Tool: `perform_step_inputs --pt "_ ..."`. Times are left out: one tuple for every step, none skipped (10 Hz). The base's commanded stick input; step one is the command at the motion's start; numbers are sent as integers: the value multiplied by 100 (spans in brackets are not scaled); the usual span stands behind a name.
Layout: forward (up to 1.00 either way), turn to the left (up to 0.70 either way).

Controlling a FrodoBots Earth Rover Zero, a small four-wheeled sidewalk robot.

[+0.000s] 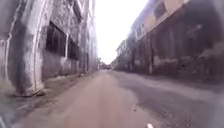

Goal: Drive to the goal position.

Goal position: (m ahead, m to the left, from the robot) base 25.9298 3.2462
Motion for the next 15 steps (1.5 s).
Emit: perform_step_inputs --pt "100 0" --pt "100 0" --pt "100 0" --pt "100 0" --pt "100 0" --pt "100 0" --pt "100 0" --pt "100 0" --pt "100 0" --pt "100 0" --pt "100 22" --pt "100 28" --pt "100 14" --pt "100 0" --pt "100 0"
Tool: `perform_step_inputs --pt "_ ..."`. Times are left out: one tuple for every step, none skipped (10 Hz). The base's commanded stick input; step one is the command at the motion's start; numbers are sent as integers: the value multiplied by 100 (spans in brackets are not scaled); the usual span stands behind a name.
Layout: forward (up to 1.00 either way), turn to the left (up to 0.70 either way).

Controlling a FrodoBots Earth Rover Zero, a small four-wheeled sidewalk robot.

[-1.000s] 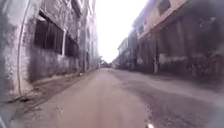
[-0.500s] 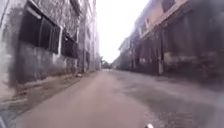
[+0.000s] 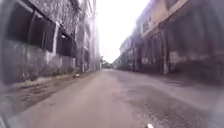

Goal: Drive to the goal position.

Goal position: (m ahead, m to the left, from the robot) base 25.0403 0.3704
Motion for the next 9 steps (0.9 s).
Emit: perform_step_inputs --pt "100 0" --pt "100 0" --pt "100 0" --pt "100 0" --pt "100 0" --pt "100 0" --pt "100 0" --pt "100 0" --pt "100 0"
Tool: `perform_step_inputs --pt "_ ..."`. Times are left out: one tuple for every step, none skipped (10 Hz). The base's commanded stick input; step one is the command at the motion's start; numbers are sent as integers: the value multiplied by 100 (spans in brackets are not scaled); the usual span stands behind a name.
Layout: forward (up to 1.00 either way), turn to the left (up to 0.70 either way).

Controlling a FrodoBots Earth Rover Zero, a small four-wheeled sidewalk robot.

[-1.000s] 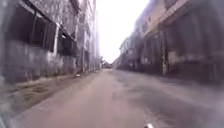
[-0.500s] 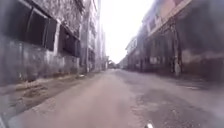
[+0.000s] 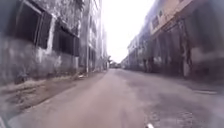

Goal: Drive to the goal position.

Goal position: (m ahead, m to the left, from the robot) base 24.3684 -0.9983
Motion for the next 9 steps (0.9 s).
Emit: perform_step_inputs --pt "100 0" --pt "100 0" --pt "100 0" --pt "100 0" --pt "100 0" --pt "100 0" --pt "100 0" --pt "100 0" --pt "100 0"
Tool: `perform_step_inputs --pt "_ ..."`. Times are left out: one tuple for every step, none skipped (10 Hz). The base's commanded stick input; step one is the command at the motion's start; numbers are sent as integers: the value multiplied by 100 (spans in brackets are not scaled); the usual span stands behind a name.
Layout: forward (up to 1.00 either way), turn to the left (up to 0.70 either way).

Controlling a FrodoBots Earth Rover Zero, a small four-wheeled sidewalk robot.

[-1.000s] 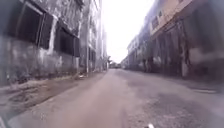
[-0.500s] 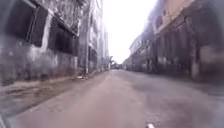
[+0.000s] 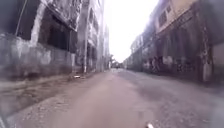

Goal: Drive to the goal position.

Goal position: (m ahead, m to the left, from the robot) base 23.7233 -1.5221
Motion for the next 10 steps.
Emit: perform_step_inputs --pt "100 0" --pt "100 0" --pt "100 0" --pt "100 0" --pt "100 0" --pt "100 0" --pt "100 0" --pt "100 0" --pt "100 0" --pt "100 0"
